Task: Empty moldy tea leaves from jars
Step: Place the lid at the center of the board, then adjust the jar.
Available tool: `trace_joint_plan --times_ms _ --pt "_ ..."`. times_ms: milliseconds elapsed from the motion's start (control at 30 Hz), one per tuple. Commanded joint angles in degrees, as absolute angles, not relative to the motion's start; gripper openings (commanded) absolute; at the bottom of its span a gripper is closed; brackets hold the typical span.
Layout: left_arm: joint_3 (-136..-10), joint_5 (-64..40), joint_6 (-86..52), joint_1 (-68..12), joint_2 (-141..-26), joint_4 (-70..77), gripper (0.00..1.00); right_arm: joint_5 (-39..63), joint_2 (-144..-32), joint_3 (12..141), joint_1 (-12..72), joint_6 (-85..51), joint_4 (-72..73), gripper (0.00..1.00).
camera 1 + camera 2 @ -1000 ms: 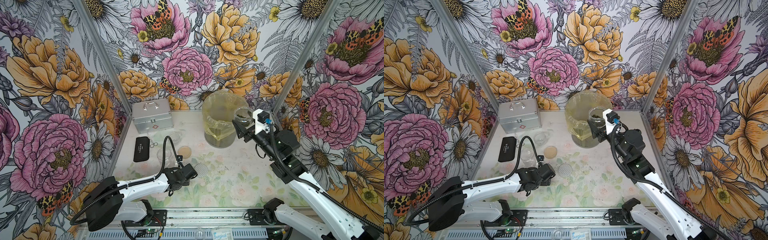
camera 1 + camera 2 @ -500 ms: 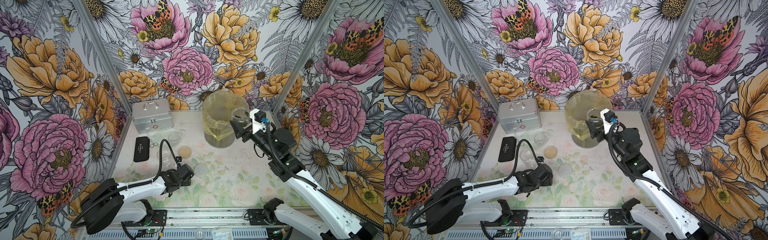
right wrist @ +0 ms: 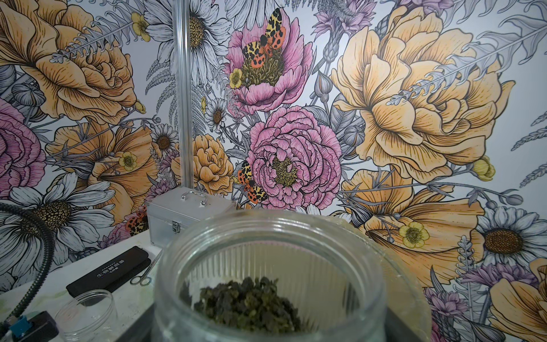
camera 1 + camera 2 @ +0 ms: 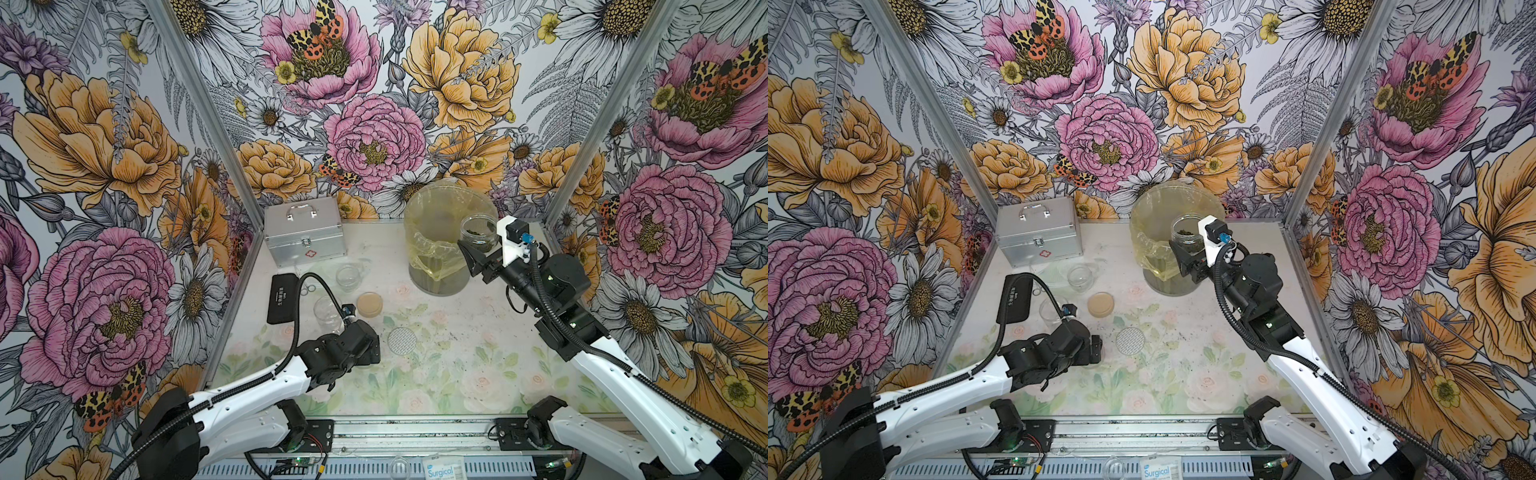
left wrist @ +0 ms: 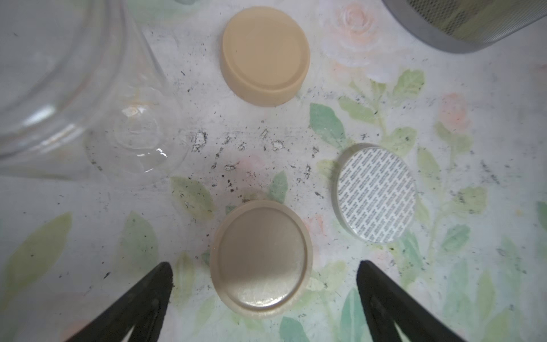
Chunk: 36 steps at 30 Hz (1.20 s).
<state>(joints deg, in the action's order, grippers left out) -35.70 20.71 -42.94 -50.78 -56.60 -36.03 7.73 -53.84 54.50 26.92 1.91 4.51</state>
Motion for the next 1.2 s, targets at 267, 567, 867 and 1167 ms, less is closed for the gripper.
trace_joint_plan --times_ms 267,567,867,1167 --pt "-77.2 -6.7 -44.9 -33.8 -62.5 -49.8 0.78 23.4 -58.1 55.9 26.7 7.2 6.1 0.0" --pt "-100.1 -18.4 -45.1 -37.7 -76.8 -53.3 0.68 30.1 -62.3 56.1 27.0 11.2 0.9 0.0" --pt "-102.0 -18.8 -44.7 -41.8 -84.3 -53.3 0.62 33.6 -63.0 56.1 28.0 13.3 1.1 0.0" --pt "-100.1 -19.0 -45.0 -41.9 -86.7 -53.0 0.34 34.1 -64.0 56.2 28.9 16.5 1.2 0.0"
